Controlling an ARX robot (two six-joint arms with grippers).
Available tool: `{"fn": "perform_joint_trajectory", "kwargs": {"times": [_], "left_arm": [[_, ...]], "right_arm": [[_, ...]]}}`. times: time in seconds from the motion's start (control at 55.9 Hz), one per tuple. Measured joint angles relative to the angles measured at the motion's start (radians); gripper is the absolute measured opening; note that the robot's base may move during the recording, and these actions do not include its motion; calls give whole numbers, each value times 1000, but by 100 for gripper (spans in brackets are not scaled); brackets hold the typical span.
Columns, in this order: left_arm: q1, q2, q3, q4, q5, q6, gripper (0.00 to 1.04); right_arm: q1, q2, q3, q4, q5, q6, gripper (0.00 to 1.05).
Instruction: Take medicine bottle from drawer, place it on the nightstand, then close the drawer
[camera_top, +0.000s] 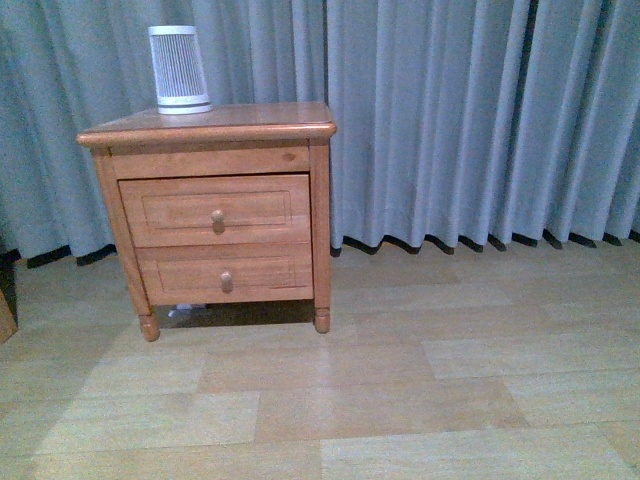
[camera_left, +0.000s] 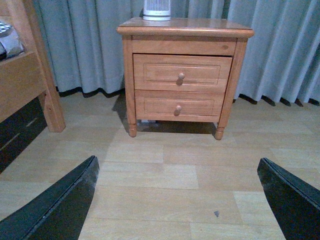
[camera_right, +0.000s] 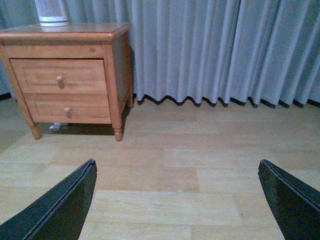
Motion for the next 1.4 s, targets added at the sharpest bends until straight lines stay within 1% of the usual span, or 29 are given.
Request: {"fn": "perform_joint_trajectory", "kwargs": {"times": [1.396], "left_arm": [[0,0,0,0,0,0,98]], "right_arm": [[0,0,0,0,2,0,98]]}}
